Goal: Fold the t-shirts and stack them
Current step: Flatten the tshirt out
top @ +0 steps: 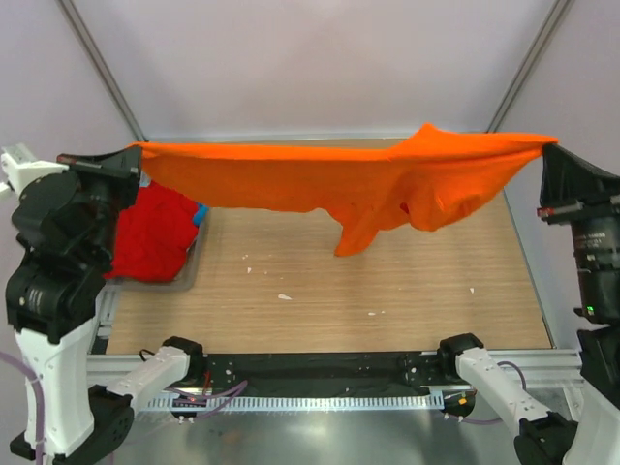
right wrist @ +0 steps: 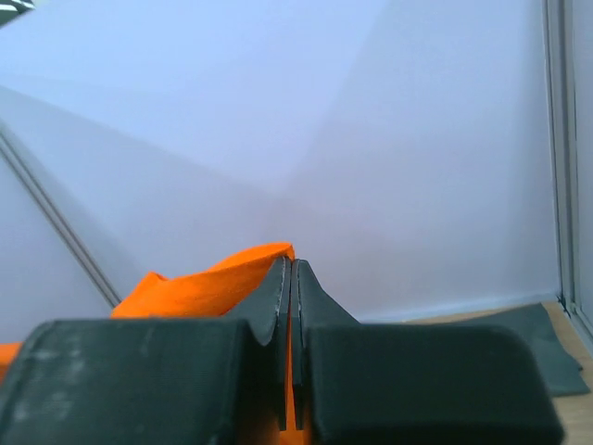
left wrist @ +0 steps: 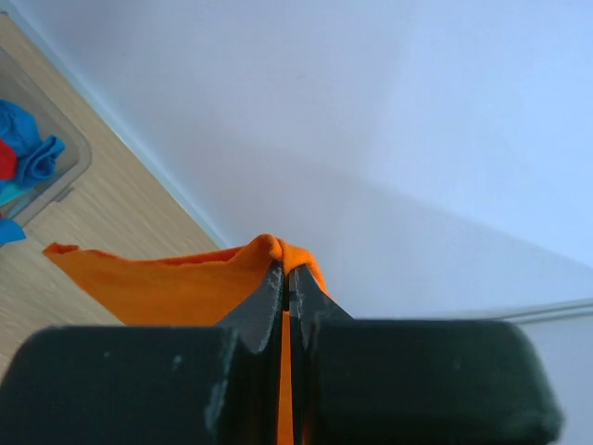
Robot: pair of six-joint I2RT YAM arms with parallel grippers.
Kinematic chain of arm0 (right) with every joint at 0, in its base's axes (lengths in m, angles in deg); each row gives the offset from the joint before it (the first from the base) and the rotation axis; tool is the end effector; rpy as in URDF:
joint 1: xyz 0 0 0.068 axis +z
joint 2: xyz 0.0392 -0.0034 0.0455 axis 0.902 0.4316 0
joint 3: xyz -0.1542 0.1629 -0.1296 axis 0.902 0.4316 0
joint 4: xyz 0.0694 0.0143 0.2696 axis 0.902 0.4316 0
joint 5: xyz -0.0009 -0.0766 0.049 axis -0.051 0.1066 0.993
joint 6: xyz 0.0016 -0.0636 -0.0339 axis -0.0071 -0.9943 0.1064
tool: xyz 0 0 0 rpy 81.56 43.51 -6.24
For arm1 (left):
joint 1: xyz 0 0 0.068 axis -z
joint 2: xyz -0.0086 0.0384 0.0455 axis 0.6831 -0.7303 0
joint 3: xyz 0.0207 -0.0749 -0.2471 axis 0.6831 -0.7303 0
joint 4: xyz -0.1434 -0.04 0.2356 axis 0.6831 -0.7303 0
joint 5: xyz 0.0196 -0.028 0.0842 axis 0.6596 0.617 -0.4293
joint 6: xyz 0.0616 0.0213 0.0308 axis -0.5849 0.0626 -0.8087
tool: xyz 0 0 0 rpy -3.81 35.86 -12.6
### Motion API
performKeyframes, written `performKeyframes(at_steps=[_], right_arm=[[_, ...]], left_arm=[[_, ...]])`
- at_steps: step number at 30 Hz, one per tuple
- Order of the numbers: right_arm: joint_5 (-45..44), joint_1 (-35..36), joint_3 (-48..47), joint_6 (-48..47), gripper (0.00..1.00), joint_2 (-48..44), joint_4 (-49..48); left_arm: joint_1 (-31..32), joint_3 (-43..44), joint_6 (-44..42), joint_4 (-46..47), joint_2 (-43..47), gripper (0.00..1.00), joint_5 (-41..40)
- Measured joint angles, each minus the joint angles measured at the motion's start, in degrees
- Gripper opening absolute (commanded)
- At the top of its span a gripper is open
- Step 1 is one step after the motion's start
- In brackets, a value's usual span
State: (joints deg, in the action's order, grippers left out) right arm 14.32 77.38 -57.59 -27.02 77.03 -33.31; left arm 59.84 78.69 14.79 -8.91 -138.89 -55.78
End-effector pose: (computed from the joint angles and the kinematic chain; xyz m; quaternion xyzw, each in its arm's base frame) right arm 0.0763 0.0053 0.5878 0.0984 0.5634 0.1507 0.8063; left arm 0.1511 -0.0150 0.5450 -0.4380 0.5853 -0.2791 0.6226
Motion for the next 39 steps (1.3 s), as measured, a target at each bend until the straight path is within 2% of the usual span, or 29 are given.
performKeyframes(at_steps=[4,9,19,25,31,39], right_arm=[[2.0,0.0,-1.1,-1.0,0.01,-2.8,-0.2],[2.8,0.0,0.3,-4.3,0.01,0.9,-1.0],[-1.4,0.0,4.7,-13.0,0.01,19.9,-12.2],[-1.5,0.0,3.1,-17.2,0.01,26.4,-17.4],[-1.3,0.0,-1.4,-19.1,0.01,24.6,-20.6],[0.9,0.0,-4.0,-17.5,0.01,12.2,-14.8]], left_arm=[[0.0,0.0,0.8,-0.6,3.6,0.00,3.0],[0.0,-1.9,0.6,-0.4,2.8,0.00,5.2],[0.0,-2.1,-3.8,4.4,-15.0,0.00,0.8],[0.0,6.8,-6.8,6.6,-21.4,0.00,-0.5],[-0.1,9.2,-8.6,10.4,-17.0,0.00,-0.6],[-0.1,2.5,-7.8,11.8,-3.1,0.00,2.8]])
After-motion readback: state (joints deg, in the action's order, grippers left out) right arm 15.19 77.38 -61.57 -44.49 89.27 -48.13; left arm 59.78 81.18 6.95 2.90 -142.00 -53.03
